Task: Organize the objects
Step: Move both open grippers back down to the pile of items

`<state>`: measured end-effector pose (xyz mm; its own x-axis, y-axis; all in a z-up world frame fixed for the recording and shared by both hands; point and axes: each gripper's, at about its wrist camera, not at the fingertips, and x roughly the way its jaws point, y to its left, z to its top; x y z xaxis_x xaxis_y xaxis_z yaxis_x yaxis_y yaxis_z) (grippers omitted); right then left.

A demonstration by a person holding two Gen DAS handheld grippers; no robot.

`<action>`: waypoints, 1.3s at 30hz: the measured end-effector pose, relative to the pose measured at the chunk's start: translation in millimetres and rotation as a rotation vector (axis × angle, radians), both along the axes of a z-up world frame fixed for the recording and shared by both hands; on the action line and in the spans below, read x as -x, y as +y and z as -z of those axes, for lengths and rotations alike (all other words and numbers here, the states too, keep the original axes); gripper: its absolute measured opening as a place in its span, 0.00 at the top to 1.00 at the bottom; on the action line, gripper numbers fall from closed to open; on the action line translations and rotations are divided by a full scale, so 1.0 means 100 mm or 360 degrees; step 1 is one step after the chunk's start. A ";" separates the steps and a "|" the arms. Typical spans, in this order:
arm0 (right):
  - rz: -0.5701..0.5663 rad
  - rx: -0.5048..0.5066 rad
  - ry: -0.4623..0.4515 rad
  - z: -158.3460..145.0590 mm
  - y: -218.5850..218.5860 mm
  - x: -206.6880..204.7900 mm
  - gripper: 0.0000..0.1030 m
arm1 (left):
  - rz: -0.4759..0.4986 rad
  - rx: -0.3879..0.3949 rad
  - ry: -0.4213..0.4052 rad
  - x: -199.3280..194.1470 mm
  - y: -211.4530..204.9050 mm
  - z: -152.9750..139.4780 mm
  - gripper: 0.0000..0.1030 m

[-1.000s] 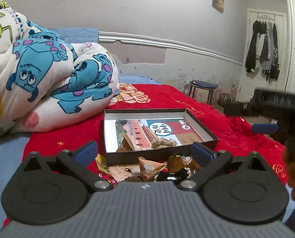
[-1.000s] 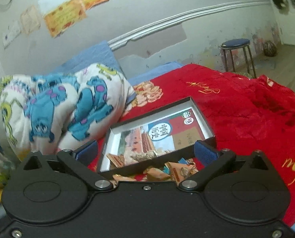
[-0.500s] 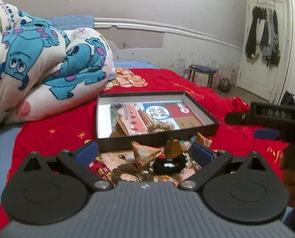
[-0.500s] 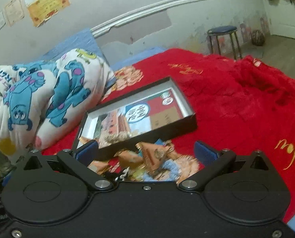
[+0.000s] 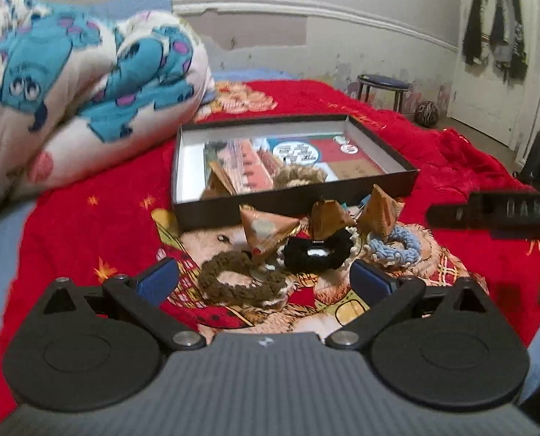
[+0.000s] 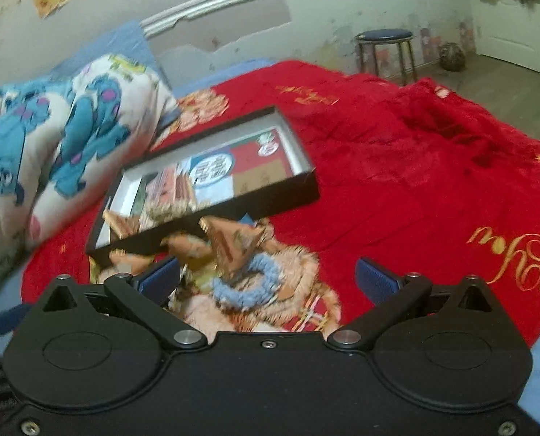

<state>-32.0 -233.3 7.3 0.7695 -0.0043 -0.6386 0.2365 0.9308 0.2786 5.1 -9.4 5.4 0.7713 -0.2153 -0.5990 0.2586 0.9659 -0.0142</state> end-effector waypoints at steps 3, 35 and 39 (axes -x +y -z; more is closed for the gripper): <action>-0.0066 0.0014 0.0042 0.11 0.09 -0.11 0.00 | -0.0018 -0.0027 0.0020 -0.12 -0.04 0.12 0.00; -0.0031 0.0082 0.0162 0.54 0.15 -0.56 0.16 | -0.0132 -0.0080 0.0357 -0.58 -0.05 0.50 0.18; -0.0041 0.0128 0.0172 0.55 0.18 -0.56 0.16 | -0.0141 -0.0071 0.0373 -0.59 -0.03 0.51 0.16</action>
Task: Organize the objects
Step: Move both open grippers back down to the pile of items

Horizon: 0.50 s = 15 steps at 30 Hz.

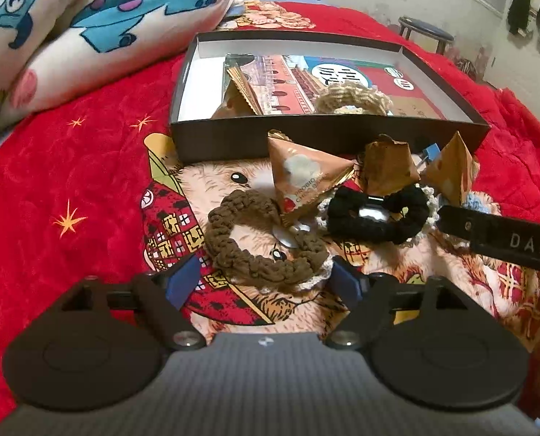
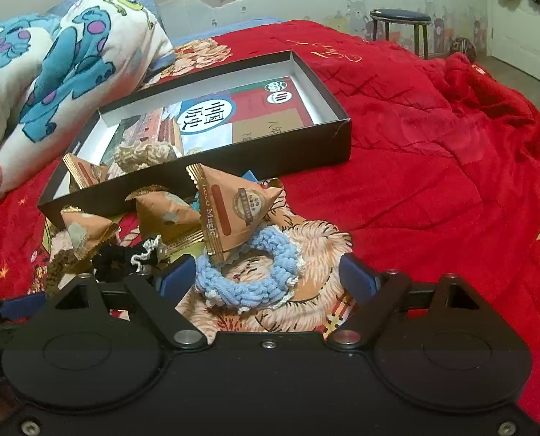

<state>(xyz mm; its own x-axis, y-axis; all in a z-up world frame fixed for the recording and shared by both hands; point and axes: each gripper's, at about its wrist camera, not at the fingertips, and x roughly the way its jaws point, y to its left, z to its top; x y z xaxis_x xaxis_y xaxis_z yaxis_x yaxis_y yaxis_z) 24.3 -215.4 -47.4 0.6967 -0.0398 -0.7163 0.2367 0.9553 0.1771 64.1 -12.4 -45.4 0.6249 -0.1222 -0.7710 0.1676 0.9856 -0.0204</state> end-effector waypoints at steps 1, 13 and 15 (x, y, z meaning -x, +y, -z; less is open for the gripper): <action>-0.0002 0.0004 0.0003 0.00 0.01 0.00 0.15 | 0.0007 -0.0009 0.0002 0.01 -0.01 0.00 0.16; -0.0023 -0.0022 0.0035 0.00 0.06 -0.04 0.02 | -0.0020 0.0014 -0.0009 0.02 0.00 -0.01 0.15; -0.0027 -0.0007 0.0047 0.01 0.08 -0.06 0.01 | -0.0028 0.0008 -0.0004 0.01 -0.01 0.00 0.14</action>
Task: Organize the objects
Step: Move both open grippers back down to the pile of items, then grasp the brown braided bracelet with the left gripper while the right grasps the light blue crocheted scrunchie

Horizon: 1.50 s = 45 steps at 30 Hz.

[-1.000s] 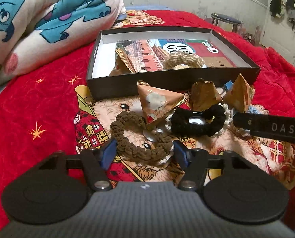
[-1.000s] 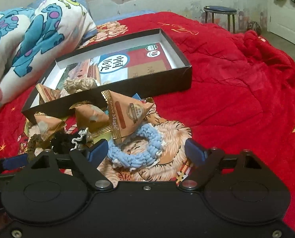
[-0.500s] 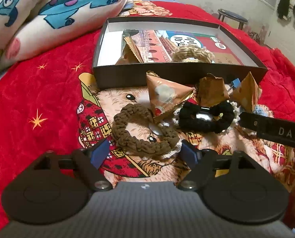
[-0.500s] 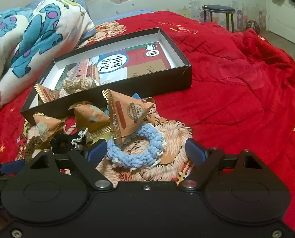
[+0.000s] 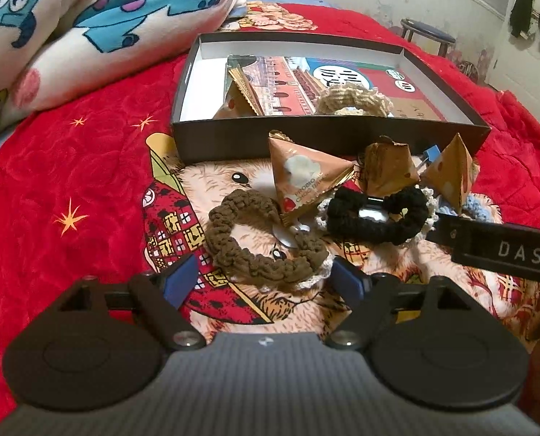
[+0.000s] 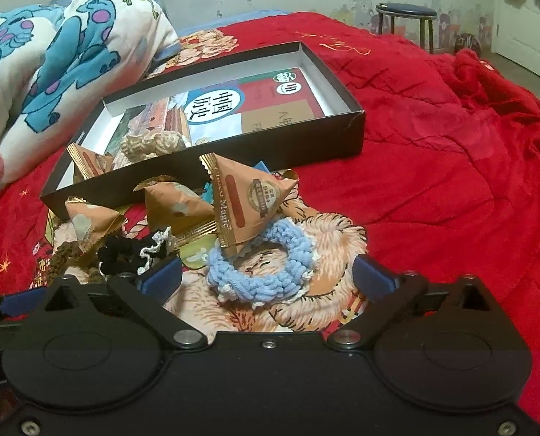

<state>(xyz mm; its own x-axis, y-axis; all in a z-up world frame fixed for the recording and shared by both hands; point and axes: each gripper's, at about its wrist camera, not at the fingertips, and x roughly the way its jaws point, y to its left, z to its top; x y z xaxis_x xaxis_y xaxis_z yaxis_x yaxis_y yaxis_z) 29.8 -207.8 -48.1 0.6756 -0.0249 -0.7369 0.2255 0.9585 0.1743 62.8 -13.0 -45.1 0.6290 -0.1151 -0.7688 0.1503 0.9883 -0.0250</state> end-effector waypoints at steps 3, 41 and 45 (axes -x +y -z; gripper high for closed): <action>0.0000 0.0011 0.0023 0.00 0.02 -0.02 0.00 | -0.0024 -0.0016 0.0014 -0.01 0.00 0.01 0.10; 0.0147 -0.0038 0.0039 -0.08 0.08 0.08 0.56 | -0.0026 -0.0110 -0.0154 0.11 -0.08 0.01 0.71; 0.0121 -0.0016 0.0065 -0.08 0.13 0.07 0.69 | -0.0030 -0.0097 -0.0131 0.11 -0.08 0.00 0.78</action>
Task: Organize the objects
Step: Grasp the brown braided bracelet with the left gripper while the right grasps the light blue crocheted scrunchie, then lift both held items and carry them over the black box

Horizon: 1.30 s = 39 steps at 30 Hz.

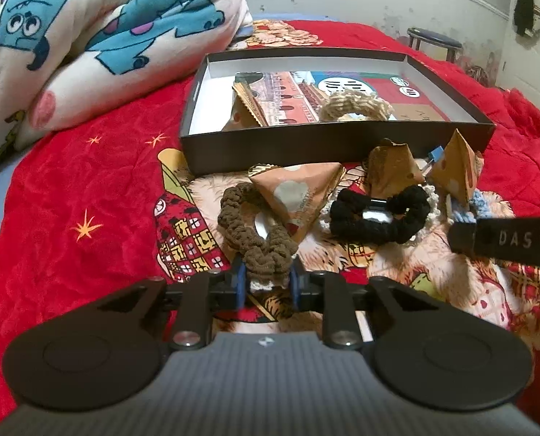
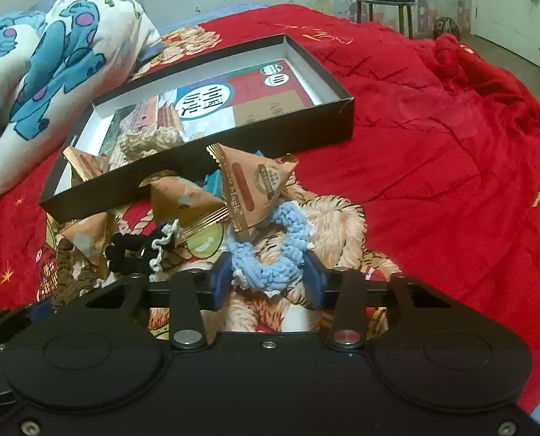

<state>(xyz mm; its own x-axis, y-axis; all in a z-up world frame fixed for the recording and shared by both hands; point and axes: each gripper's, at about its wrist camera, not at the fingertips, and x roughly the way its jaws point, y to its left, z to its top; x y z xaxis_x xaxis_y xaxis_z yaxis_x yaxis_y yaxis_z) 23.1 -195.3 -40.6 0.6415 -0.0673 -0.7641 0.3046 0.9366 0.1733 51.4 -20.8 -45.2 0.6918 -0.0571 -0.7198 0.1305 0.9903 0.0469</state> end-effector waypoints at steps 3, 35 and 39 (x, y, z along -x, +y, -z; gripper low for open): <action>-0.0004 0.0000 0.0014 -0.01 0.01 0.01 0.77 | -0.0002 -0.0002 0.0023 -0.01 -0.01 -0.01 0.78; -0.0109 -0.0043 -0.0329 -0.52 0.39 0.49 0.79 | -0.0007 0.0074 -0.0092 0.23 0.07 -0.32 0.97; -0.0125 -0.0029 -0.0359 -0.55 0.42 0.51 0.79 | 0.0011 0.0087 -0.0088 0.24 0.06 -0.33 0.98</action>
